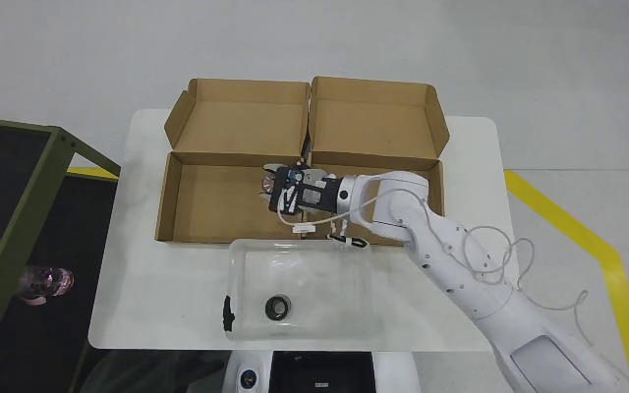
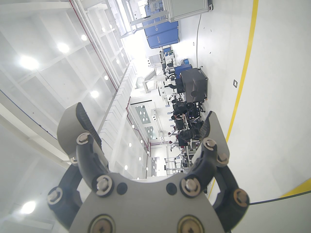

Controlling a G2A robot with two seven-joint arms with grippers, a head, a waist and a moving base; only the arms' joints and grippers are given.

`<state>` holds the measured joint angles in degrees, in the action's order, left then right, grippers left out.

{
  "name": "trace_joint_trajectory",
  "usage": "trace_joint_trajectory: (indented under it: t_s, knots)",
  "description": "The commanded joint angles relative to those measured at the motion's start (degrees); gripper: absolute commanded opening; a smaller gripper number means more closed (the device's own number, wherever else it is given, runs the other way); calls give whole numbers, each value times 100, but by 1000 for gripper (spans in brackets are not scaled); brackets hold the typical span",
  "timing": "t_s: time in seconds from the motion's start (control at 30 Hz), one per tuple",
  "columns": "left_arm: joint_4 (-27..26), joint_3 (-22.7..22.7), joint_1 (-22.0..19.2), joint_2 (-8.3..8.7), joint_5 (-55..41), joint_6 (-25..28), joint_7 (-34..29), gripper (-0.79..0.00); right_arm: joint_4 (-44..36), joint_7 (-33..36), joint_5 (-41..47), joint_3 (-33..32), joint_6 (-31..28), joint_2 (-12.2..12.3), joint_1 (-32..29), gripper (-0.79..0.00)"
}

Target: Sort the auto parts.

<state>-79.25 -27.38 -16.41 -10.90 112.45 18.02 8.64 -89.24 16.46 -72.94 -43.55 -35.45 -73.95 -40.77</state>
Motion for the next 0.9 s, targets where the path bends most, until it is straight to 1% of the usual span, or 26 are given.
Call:
trace_joint_trajectory:
  t_s: [0.0, 0.27, 0.43, 0.83, 0.87]
  knots:
    - [0, 0, 0, 0, 0, 0, 0, 0, 194, 54, 75, 132, 40, -65, 97, -785]
    - [0, 0, 0, 0, 0, 0, 0, 0, 1168, 207, 249, 590, 225, -361, 565, -785]
    - [0, 0, 0, 0, 0, 0, 0, 0, 1629, 235, 380, 810, 251, -547, 813, -785]
    - [0, 0, 0, 0, 0, 0, 0, 0, 2768, 278, 616, 1198, 392, -973, 1179, -785]
    - [0, 0, 0, 0, 0, 0, 0, 0, 2841, 330, 539, 1247, 421, -1005, 1216, -763]
